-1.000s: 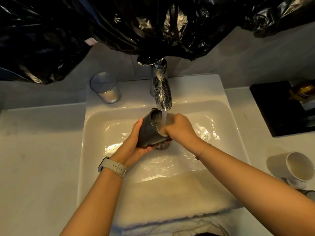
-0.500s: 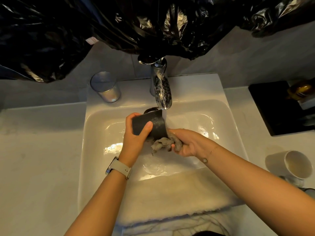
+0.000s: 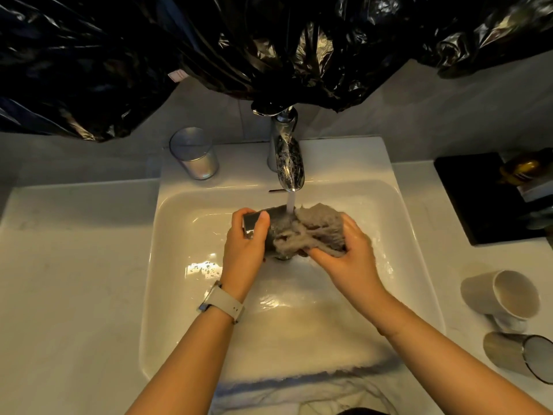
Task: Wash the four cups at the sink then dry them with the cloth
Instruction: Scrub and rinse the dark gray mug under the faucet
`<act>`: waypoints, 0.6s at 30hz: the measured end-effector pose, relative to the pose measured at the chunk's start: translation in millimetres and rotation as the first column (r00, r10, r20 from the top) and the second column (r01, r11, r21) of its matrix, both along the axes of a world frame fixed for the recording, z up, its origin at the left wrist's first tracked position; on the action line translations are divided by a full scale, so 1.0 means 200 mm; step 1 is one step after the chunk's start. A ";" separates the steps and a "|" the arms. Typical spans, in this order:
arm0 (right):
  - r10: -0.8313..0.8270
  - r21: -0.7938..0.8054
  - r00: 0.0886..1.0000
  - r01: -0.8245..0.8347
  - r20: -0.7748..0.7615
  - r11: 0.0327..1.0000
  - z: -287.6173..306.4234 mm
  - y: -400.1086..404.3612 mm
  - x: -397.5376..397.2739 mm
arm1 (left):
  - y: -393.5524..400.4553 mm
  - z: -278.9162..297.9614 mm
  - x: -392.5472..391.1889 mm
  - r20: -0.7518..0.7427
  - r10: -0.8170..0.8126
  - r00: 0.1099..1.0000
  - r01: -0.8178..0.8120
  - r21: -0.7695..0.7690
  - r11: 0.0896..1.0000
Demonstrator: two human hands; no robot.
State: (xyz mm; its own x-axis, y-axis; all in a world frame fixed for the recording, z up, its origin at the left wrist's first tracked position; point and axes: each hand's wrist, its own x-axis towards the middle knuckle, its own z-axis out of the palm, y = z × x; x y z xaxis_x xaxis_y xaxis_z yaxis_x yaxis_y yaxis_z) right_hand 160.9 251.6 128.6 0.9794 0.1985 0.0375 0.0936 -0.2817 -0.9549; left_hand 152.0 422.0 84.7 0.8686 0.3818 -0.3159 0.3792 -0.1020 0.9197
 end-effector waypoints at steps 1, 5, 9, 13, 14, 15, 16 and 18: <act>0.029 -0.060 0.997 -0.024 0.072 0.998 -0.02 0.03 0.01 | -0.02 -0.01 0.00 0.005 -0.017 1.000 0.017 0.055 0.998; -0.025 -0.173 0.980 0.060 0.199 0.983 -0.08 0.13 0.09 | -0.09 -0.03 -0.04 0.021 0.007 1.000 -0.009 0.097 0.995; -0.103 -0.018 0.994 0.104 0.038 0.994 -0.12 0.11 0.06 | -0.03 -0.01 -0.03 -0.002 0.058 0.998 -0.057 0.120 0.991; 0.087 -0.105 0.992 -0.097 -0.091 0.990 -0.25 0.06 -0.11 | 0.00 0.07 0.01 -0.049 0.140 0.989 -0.147 -0.221 0.964; 0.069 -0.086 0.991 -0.079 -0.113 0.993 -0.27 0.06 -0.12 | -0.01 0.09 0.02 -0.053 0.121 0.991 -0.131 -0.276 0.952; 0.011 -0.037 0.988 -0.016 -0.155 0.999 -0.27 0.07 -0.12 | -0.02 0.11 0.02 -0.059 0.096 0.994 -0.110 -0.318 0.942; -0.055 0.023 0.974 0.061 -0.219 0.998 -0.26 0.08 -0.10 | -0.04 0.11 0.03 -0.061 0.084 0.995 -0.100 -0.362 0.927; -0.121 0.150 0.926 0.185 -0.359 0.971 -0.23 0.09 -0.06 | -0.05 0.12 0.03 -0.093 0.095 0.991 -0.128 -0.469 0.874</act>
State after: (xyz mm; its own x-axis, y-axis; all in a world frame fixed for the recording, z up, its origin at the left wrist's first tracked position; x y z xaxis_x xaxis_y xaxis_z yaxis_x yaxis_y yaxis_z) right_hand 149.1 270.1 83.2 0.9556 0.0665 -0.2871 -0.2809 -0.0894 -0.9556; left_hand 158.1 411.6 108.0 0.8002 0.2659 -0.5376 0.4229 0.3855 0.8201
